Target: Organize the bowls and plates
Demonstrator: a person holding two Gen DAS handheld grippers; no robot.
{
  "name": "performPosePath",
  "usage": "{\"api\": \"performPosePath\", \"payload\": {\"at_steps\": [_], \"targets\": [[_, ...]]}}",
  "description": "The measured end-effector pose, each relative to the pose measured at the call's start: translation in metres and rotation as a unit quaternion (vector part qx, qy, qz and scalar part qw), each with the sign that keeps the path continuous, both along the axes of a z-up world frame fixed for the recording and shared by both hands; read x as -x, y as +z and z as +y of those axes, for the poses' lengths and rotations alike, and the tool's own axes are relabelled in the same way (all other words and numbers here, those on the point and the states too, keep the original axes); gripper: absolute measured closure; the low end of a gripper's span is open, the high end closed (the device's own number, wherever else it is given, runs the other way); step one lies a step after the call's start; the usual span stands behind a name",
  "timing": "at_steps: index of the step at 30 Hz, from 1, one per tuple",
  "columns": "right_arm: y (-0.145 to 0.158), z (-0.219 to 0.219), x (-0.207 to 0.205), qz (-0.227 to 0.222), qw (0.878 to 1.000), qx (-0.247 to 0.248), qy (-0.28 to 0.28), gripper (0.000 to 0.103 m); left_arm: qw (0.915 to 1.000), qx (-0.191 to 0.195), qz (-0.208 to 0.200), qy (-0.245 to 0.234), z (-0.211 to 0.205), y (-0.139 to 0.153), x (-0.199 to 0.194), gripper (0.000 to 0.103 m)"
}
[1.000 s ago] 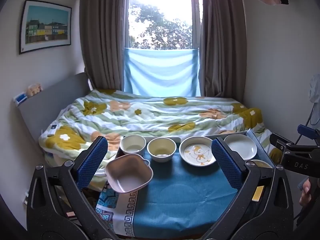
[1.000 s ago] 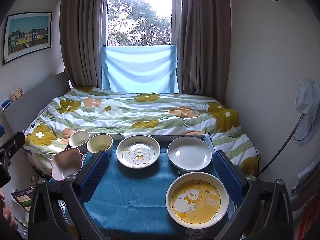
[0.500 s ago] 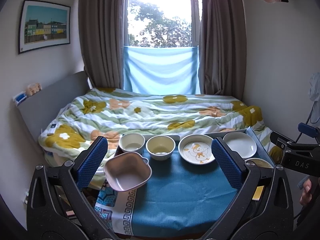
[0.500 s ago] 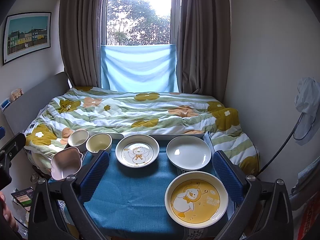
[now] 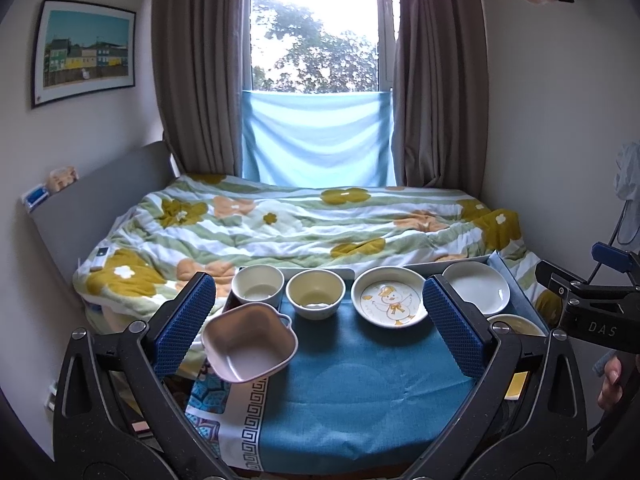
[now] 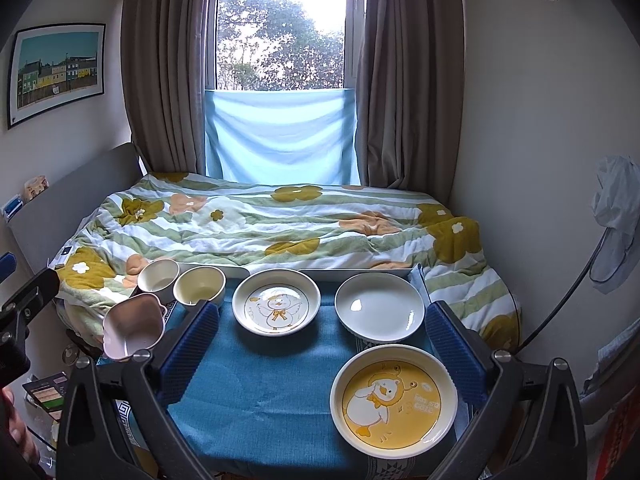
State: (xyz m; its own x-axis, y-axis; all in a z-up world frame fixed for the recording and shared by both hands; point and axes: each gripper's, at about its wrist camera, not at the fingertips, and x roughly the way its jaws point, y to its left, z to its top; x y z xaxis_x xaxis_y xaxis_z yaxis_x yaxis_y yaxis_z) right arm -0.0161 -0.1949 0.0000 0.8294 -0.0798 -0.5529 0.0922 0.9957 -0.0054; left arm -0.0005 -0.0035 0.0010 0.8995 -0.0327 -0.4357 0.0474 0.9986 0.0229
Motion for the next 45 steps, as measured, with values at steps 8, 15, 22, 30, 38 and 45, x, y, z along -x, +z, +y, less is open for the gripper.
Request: {"api": "performPosePath", "payload": {"at_steps": [8,15,22,30,38,45], "targets": [[0.0003,-0.0006,-0.0003,0.001,1.000,0.000,0.001,0.000,1.0000,0.001,0.002,0.000,0.0003,-0.0013,-0.0002,0.000],[0.0011,-0.0005,-0.0012,0.001,1.000,0.000,0.001,0.000,1.0000,0.002,0.003,0.001,0.0014,-0.0014,-0.0006,0.000],[0.0011,-0.0008,-0.0016,0.002,1.000,0.001,0.001,0.000,1.0000,0.006,0.005,0.003,0.0047,-0.0021,-0.0011,0.000],[0.0016,-0.0016,-0.0036,0.003,1.000,0.000,0.001,0.000,1.0000,0.005,0.005,0.002,0.0060,-0.0032,-0.0014,0.000],[0.0011,-0.0015,-0.0049,0.003,1.000,-0.001,0.001,0.000,1.0000,-0.001,0.001,0.005,0.0048,-0.0028,0.0006,0.000],[0.0017,-0.0010,-0.0053,0.002,1.000,0.000,0.000,0.000,1.0000,-0.001,0.000,0.003,0.0022,-0.0019,0.0019,0.000]]}}
